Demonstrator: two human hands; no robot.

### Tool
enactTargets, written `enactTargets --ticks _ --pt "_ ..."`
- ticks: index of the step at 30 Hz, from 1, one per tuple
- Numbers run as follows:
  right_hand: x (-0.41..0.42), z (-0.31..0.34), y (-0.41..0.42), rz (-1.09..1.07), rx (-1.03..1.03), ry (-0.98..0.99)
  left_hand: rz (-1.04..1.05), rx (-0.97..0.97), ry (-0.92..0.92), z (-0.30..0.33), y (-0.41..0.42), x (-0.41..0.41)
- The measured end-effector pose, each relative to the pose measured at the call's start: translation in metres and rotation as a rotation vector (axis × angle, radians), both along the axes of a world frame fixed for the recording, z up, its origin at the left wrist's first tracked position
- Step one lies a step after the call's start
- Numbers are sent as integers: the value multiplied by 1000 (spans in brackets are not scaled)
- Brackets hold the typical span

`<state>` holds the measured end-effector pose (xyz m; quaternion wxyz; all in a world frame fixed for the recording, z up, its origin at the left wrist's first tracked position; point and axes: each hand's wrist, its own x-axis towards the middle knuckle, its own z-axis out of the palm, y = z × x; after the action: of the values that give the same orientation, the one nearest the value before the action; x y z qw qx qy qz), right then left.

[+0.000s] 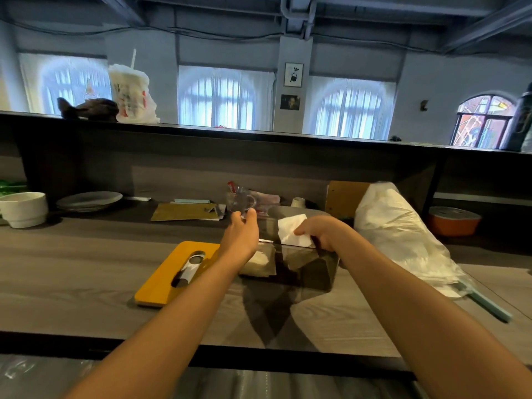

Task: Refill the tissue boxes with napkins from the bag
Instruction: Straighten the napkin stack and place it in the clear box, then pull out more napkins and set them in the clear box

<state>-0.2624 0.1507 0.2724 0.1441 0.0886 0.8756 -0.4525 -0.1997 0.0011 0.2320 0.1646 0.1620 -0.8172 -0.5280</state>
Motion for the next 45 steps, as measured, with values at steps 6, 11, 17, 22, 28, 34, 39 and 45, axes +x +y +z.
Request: enactTargets --ticks 6,11,17,22,28,34,39,45 --pt "-2 0 5 87 83 -58 41 -89 -29 -11 8 -4" --pt "-2 -6 0 154 138 -94 73 -88 -76 -14 13 -7" --pt "-10 -11 -5 203 272 -140 5 -15 7 -15 13 -3" --pt "-15 -14 -4 177 197 -46 -51 -39 95 -18 13 2" --pt "-16 -10 -2 147 254 90 -68 -18 123 -17 12 4" --pt "-6 -9 -13 218 176 190 -95 -79 236 -13 17 9" --pt "0 -6 -15 81 -12 116 -135 -76 277 0 26 19" --pt "41 2 8 1 -425 707 -223 -2 342 15 55 34"
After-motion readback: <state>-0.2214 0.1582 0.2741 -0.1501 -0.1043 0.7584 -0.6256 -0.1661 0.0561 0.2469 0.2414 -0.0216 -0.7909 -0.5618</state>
